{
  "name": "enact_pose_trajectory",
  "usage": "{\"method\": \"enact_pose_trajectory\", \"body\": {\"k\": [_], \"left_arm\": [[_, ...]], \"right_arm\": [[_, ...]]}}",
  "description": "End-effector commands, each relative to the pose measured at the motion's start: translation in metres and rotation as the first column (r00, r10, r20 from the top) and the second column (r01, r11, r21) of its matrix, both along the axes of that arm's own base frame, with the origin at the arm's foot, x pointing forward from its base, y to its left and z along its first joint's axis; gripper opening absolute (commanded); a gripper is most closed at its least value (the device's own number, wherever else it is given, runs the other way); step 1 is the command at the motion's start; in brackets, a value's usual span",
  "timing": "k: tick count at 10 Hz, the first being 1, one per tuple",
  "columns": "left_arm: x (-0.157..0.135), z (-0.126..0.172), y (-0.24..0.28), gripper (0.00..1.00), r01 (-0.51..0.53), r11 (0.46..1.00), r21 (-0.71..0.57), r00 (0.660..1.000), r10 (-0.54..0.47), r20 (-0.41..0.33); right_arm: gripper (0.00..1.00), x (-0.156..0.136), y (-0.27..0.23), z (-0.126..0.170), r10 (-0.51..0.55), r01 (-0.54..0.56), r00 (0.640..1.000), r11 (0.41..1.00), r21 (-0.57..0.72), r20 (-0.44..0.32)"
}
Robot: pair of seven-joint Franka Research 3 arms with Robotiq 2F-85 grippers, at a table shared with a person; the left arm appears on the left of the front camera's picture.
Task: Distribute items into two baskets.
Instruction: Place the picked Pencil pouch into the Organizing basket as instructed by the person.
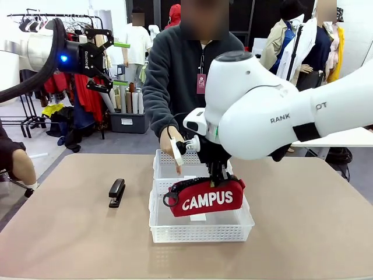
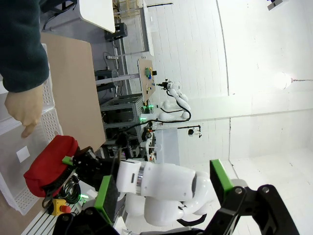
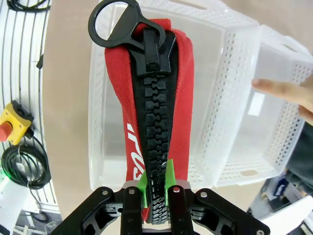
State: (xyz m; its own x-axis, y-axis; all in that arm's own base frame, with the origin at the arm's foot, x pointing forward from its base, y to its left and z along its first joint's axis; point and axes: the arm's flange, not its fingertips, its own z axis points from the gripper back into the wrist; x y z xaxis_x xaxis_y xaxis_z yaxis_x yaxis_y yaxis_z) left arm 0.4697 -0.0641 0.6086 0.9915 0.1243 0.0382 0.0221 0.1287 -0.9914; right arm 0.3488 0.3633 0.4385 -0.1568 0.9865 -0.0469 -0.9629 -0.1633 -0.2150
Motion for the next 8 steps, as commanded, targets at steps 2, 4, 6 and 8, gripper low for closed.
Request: {"method": "enact_pose_trajectory", "body": {"k": [2,4,6,8], "left_arm": [[-0.001,0.002,0.001,1.00,-0.001,1.000,0.000,1.000,0.001,0.002],[-0.001,0.002,0.001,1.00,-0.001,1.000,0.000,1.000,0.001,0.002],[-0.001,0.002,0.001,1.00,-0.001,1.000,0.000,1.000,0.001,0.002],[-0.001,0.002,0.001,1.00,-0.001,1.000,0.000,1.000,0.001,0.002]], "right_arm": [[0.00,0.011,0.002,-0.023,-0.049,0.049,0.999,0.999,0.022,0.008],[0.00,0.020,0.003,-0.038,-0.060,0.060,0.998,0.998,0.025,-0.006],[0.00,0.024,0.000,-0.053,-0.082,0.082,0.997,0.996,0.018,-0.007],[0.00,0.026,0.000,-0.058,-0.082,0.083,0.996,0.996,0.022,-0.015]]}}
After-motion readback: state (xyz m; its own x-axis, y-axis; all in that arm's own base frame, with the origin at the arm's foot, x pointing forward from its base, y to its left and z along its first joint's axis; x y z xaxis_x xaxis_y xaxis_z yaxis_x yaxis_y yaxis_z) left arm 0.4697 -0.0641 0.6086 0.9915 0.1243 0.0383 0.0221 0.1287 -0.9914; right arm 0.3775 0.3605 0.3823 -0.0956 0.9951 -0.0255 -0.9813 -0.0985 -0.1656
